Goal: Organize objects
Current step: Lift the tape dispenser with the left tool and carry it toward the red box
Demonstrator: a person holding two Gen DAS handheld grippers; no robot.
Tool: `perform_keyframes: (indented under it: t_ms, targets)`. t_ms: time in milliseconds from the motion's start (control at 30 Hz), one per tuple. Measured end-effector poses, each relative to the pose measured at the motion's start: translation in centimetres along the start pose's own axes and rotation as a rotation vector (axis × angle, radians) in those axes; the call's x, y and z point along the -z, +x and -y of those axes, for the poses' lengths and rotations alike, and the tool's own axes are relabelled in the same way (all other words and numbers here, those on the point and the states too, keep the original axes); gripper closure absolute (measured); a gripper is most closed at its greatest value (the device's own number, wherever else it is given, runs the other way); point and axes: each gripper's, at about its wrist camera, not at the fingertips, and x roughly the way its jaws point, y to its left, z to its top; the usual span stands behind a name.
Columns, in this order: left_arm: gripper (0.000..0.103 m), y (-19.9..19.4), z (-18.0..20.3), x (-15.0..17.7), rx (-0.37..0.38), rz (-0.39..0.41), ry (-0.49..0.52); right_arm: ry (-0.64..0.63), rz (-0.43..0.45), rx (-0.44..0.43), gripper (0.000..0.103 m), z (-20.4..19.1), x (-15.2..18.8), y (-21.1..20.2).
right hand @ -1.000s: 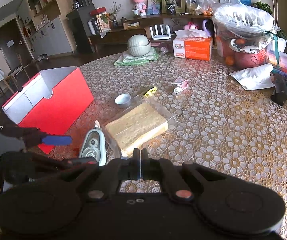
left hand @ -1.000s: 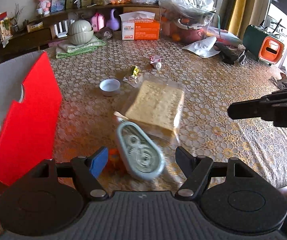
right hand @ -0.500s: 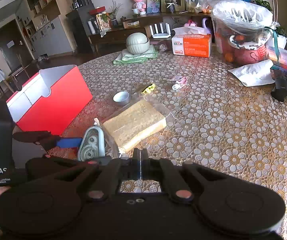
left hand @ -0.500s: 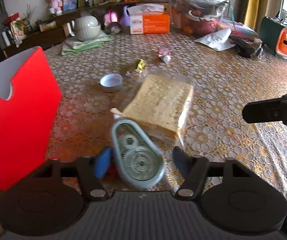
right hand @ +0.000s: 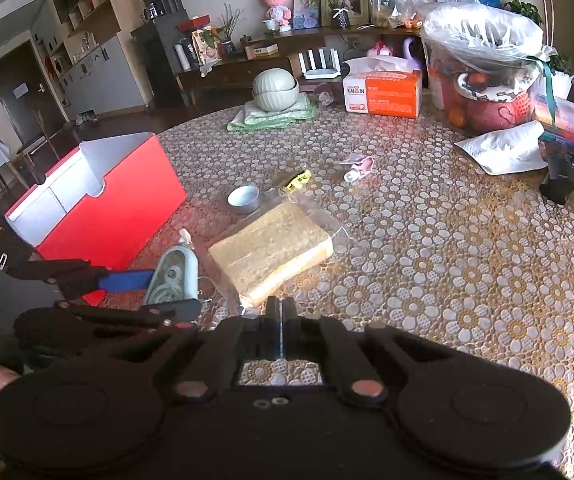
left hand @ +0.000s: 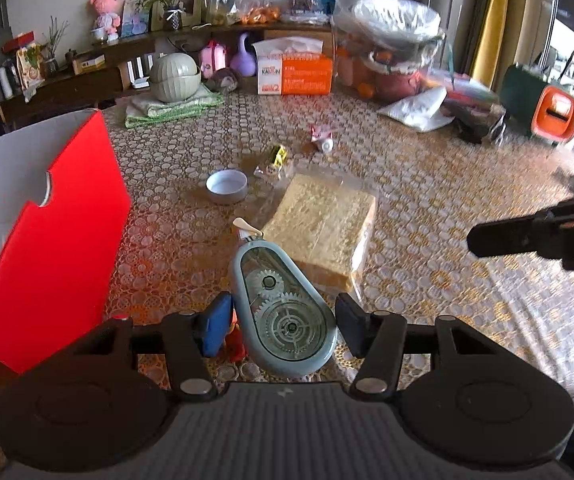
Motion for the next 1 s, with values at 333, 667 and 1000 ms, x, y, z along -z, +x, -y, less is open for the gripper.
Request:
perform_keyframes:
  t_ms: [333,667,1000]
  targets:
    - [0.047,-4.5,-2.5,-1.0,0.087,0.04,-0.064,-0.074,0.016,-0.021,0.103,-3.0,-1.1,-1.6]
    - [0.047,-8.9,-6.1,-2.4,0.116,0.087,-0.064,-0.18,0.055,-0.033,0.103,-7.7,-3.5,-2.5]
    - [0.047,-12.1,-10.9,-3.6,0.075,0.125,-0.064,-0.134,0.068,0.116,0.094,-3.9,-6.3,-1.2]
